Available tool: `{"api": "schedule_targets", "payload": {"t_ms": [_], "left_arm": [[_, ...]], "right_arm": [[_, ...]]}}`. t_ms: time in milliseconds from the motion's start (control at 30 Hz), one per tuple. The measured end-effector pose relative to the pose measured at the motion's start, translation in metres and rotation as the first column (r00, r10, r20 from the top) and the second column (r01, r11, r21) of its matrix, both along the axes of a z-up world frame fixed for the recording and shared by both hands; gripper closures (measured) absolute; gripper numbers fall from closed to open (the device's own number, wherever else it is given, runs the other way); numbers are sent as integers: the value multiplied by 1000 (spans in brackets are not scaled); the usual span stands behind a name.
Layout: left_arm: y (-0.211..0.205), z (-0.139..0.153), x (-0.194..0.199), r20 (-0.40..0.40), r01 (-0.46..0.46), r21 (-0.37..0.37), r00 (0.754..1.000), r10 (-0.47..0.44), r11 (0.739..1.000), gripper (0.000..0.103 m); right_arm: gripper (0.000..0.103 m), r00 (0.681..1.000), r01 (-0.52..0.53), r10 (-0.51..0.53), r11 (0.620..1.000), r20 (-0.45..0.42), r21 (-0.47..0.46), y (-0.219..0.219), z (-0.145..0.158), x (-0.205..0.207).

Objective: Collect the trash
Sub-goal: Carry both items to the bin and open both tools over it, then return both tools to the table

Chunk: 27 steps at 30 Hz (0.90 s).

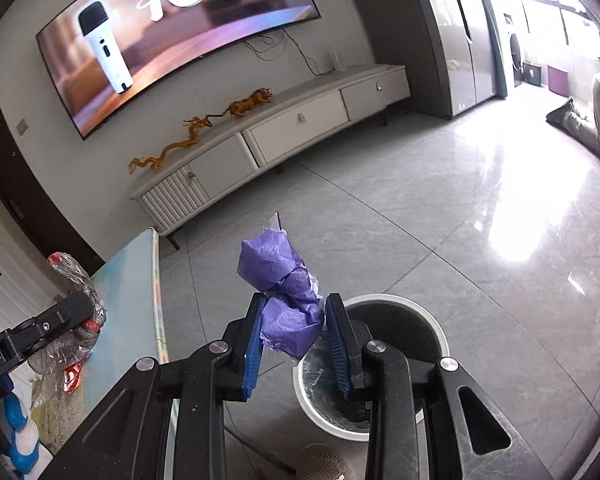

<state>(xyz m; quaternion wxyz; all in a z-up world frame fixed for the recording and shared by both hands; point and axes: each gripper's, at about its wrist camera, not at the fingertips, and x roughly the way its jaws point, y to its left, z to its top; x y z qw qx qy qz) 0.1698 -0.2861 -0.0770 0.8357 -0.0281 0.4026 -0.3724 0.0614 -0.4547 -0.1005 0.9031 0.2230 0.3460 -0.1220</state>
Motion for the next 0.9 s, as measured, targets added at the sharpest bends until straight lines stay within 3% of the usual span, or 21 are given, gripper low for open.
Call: {"api": "schedule_targets", "payload": {"t_ms": [300, 367, 433, 533, 667, 900], "left_arm": [[-87, -56, 23, -119, 100, 53, 989, -93, 994, 87], [-103, -66, 27, -138, 119, 59, 984, -110, 991, 81], [-112, -71, 31, -146, 123, 63, 983, -113, 990, 62], [-120, -77, 39, -166, 129, 63, 979, -117, 990, 56], [-114, -80, 41, -175, 116, 68, 979, -103, 991, 56], [-71, -57, 30, -100, 31, 83, 995, -23, 996, 56]], "right_arm": [[69, 989, 87, -75, 992, -129, 87, -50, -73, 7], [57, 985, 108, -93, 989, -145, 101, -57, -82, 7], [52, 981, 128, -111, 986, -156, 102, -62, -87, 6], [50, 977, 145, -125, 983, -171, 111, -68, -93, 8], [49, 976, 156, -133, 980, -174, 125, -68, -92, 6], [49, 986, 129, -113, 983, -119, 132, -55, -66, 4]]}}
